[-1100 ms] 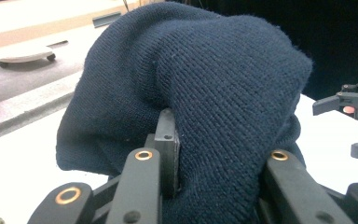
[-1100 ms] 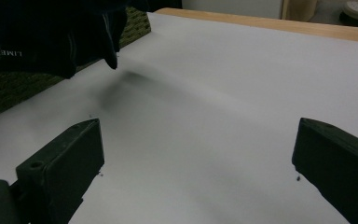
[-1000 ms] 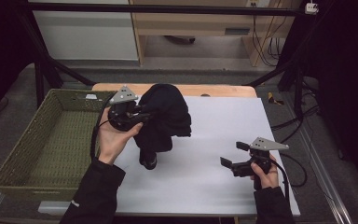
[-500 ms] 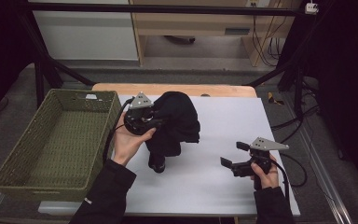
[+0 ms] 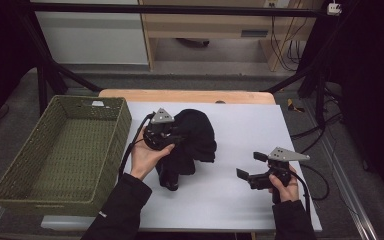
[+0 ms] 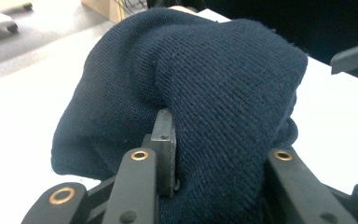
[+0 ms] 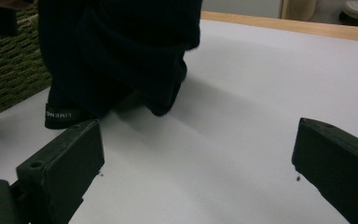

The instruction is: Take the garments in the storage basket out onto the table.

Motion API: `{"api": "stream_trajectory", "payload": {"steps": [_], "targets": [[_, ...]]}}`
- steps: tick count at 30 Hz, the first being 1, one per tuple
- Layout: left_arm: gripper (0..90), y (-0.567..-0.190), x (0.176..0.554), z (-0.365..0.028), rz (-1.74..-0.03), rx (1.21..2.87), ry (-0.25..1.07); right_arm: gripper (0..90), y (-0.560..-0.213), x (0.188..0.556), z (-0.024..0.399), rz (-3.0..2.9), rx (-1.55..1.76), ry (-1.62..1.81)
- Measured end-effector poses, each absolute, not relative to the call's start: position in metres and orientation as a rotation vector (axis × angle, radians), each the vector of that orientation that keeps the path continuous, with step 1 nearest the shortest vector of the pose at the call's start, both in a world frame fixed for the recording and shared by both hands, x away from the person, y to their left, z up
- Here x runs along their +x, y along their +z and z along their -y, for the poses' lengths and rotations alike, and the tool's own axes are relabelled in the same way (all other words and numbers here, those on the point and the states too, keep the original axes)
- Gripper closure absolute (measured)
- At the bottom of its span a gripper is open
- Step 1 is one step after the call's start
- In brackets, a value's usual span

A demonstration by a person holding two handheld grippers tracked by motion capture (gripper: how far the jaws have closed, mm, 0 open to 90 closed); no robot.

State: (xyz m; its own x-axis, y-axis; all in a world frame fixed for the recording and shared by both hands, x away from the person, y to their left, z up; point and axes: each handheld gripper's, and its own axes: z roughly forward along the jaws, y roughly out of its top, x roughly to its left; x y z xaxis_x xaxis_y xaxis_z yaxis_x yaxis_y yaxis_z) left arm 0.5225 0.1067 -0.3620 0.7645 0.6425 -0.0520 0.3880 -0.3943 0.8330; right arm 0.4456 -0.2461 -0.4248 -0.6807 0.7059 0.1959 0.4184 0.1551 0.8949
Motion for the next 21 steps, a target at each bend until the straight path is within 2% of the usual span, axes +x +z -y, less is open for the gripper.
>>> {"api": "stream_trajectory", "payload": {"steps": [5, 10, 14, 21], "targets": [[65.9, -0.372, 0.524, -0.103, -0.761, 2.049, 0.342, 2.4, -0.425, 0.446, 0.246, -2.164, 1.089, 1.535], [60.8, -0.389, 0.525, -0.093, -0.757, 2.096, 0.331, 2.6, -0.425, 0.445, 0.246, -2.164, 1.089, 1.535], [58.2, -0.399, 0.525, -0.094, -0.760, 2.050, 0.309, 2.6, -0.424, 0.445, 0.247, -2.160, 1.091, 1.536], [45.2, -0.398, 0.523, -0.098, -0.760, 2.047, 0.338, 2.6, -0.425, 0.446, 0.245, -2.167, 1.088, 1.530]]}}
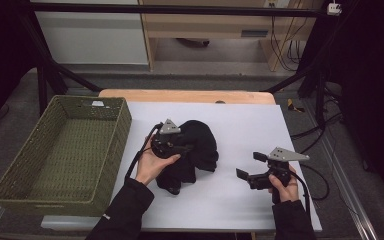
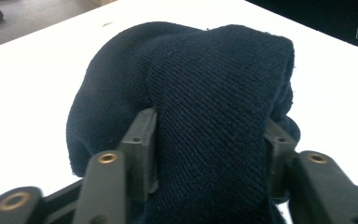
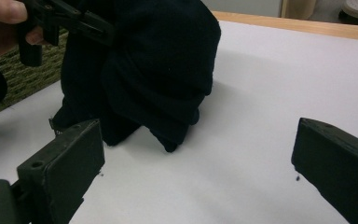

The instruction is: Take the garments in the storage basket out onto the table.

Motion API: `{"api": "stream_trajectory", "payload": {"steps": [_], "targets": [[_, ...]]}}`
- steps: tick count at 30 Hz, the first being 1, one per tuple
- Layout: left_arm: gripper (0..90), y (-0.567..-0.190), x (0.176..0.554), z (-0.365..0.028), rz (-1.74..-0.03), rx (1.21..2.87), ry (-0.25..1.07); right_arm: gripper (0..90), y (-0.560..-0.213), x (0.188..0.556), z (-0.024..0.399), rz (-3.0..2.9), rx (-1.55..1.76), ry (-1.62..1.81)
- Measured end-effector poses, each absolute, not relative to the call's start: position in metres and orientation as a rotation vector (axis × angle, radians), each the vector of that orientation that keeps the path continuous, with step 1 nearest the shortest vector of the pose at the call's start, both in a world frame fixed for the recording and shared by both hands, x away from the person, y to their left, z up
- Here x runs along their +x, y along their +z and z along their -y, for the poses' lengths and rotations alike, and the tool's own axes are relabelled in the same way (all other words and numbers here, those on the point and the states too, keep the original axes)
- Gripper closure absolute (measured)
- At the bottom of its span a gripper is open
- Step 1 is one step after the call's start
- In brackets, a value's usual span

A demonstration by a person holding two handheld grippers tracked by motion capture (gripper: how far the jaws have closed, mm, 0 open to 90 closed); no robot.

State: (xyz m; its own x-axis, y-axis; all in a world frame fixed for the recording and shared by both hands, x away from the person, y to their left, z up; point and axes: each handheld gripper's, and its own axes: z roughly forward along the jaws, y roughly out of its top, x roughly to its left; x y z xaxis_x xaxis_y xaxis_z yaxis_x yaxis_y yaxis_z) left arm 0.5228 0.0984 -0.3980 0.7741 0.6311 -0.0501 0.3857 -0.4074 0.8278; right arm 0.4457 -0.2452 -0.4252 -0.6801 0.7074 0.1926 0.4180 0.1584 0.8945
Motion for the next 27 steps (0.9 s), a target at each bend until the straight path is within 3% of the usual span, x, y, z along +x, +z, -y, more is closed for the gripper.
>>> {"api": "stream_trajectory", "payload": {"steps": [6, 7, 16, 27], "targets": [[32.4, -0.392, 0.516, -0.110, -0.745, 1.962, 0.319, 2.6, -0.426, 0.446, 0.245, -2.170, 1.088, 1.528], [26.2, -0.391, 0.514, -0.113, -0.737, 1.955, 0.320, 2.6, -0.426, 0.446, 0.244, -2.170, 1.090, 1.527], [7.1, -0.392, 0.500, -0.131, -0.748, 1.962, 0.341, 2.6, -0.427, 0.446, 0.243, -2.180, 1.088, 1.521], [0.3, -0.401, 0.481, -0.156, -0.798, 1.974, 0.319, 2.6, -0.429, 0.447, 0.241, -2.188, 1.090, 1.513]]}}
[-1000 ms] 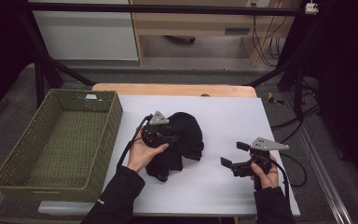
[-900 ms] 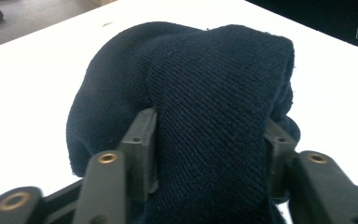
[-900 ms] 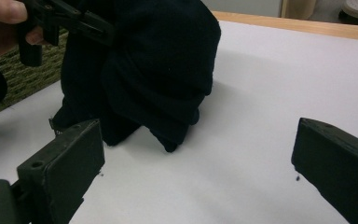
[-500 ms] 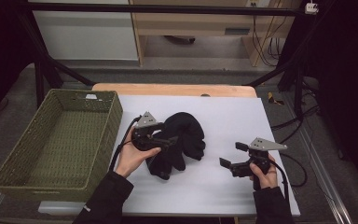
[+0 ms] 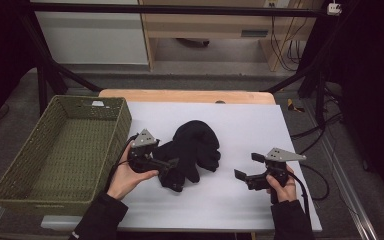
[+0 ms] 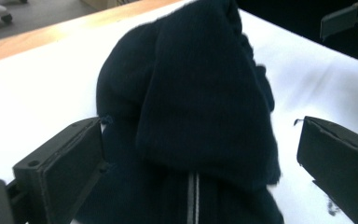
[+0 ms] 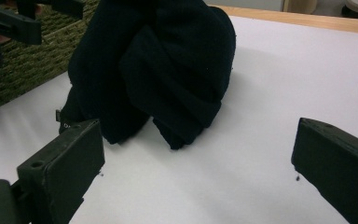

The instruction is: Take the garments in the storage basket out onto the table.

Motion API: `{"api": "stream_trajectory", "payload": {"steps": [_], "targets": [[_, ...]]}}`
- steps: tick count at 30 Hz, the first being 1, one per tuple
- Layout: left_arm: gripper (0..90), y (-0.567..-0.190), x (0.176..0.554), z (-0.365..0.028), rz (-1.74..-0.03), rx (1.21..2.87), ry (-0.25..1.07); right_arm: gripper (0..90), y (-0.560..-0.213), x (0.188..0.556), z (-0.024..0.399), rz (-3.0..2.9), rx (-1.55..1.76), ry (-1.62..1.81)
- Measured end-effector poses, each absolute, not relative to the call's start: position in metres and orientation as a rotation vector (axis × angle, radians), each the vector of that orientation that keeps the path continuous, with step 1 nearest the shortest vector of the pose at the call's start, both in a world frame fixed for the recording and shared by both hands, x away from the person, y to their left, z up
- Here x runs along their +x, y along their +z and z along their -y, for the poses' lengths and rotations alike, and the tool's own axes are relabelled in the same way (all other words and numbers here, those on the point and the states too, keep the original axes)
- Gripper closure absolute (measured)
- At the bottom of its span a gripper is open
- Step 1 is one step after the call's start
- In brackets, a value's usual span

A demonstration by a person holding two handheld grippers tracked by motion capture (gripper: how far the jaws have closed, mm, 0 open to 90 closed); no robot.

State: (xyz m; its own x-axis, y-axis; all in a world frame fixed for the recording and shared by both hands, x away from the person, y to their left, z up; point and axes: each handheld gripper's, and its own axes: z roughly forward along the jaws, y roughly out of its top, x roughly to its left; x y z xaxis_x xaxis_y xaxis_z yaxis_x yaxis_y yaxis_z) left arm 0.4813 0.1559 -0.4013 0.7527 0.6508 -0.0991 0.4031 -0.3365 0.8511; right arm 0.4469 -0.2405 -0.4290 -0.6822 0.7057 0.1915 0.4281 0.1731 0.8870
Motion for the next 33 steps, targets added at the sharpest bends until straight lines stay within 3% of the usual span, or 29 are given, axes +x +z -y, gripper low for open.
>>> {"api": "stream_trajectory", "payload": {"steps": [19, 33], "targets": [[0.4, -0.428, 0.460, -0.176, -0.859, 1.942, 0.329, 2.6, -0.434, 0.448, 0.233, -2.212, 1.085, 1.495], [6.4, -0.441, 0.460, -0.174, -0.870, 1.981, 0.316, 2.6, -0.437, 0.449, 0.219, -2.252, 1.065, 1.471]]}}
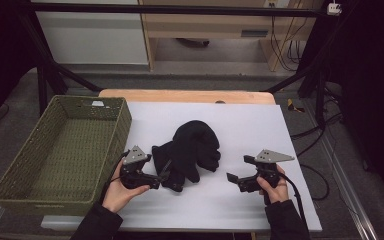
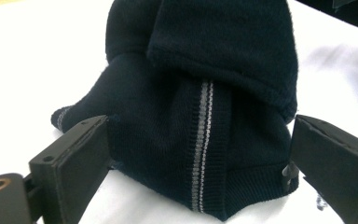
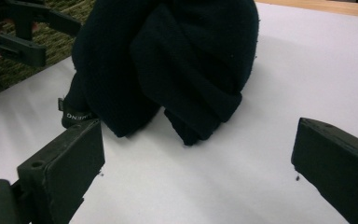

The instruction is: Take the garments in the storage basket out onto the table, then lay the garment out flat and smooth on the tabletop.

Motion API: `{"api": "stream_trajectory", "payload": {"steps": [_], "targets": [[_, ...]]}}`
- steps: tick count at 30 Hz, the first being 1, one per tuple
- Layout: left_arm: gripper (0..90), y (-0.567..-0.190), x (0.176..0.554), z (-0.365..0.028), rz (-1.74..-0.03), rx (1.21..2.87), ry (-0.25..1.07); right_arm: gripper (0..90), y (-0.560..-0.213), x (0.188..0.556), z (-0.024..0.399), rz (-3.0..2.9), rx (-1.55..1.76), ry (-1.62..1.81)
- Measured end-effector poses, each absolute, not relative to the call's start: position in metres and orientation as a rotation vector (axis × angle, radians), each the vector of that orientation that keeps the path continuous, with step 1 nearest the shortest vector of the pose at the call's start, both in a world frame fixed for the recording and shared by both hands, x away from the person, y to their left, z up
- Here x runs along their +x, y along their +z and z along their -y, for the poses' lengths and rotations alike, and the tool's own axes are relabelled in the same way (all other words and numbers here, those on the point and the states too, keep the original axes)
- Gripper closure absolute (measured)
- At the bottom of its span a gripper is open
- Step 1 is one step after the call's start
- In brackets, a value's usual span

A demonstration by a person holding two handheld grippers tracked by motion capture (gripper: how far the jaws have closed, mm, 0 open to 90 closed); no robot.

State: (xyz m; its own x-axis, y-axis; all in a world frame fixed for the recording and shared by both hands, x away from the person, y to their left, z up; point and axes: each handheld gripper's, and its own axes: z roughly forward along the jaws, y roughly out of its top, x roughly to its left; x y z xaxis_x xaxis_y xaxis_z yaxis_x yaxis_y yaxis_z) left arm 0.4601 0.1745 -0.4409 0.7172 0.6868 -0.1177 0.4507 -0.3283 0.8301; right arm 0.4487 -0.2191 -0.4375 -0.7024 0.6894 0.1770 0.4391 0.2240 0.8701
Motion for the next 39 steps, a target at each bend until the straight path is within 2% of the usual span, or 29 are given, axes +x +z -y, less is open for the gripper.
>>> {"api": "stream_trajectory", "payload": {"steps": [17, 20, 25, 26, 27, 33, 39], "targets": [[28.1, -0.453, 0.463, -0.171, -0.876, 2.023, 0.267, 5.0, -0.440, 0.447, 0.192, -2.270, 1.036, 1.455], [29.8, -0.455, 0.462, -0.170, -0.874, 2.037, 0.283, 5.1, -0.441, 0.447, 0.189, -2.270, 1.040, 1.451], [37.7, -0.456, 0.462, -0.169, -0.882, 2.048, 0.295, 5.8, -0.442, 0.445, 0.180, -2.279, 1.048, 1.444], [39.2, -0.456, 0.462, -0.169, -0.885, 2.050, 0.305, 6.8, -0.442, 0.445, 0.178, -2.280, 1.045, 1.441], [44.7, -0.457, 0.462, -0.168, -0.884, 2.055, 0.313, 8.1, -0.443, 0.444, 0.174, -2.287, 1.043, 1.436], [55.5, -0.457, 0.459, -0.167, -0.879, 2.071, 0.315, 12.3, -0.444, 0.442, 0.163, -2.323, 1.029, 1.450], [58.5, -0.460, 0.460, -0.164, -0.863, 2.087, 0.328, 18.4, -0.449, 0.442, 0.154, -2.332, 1.034, 1.416]]}}
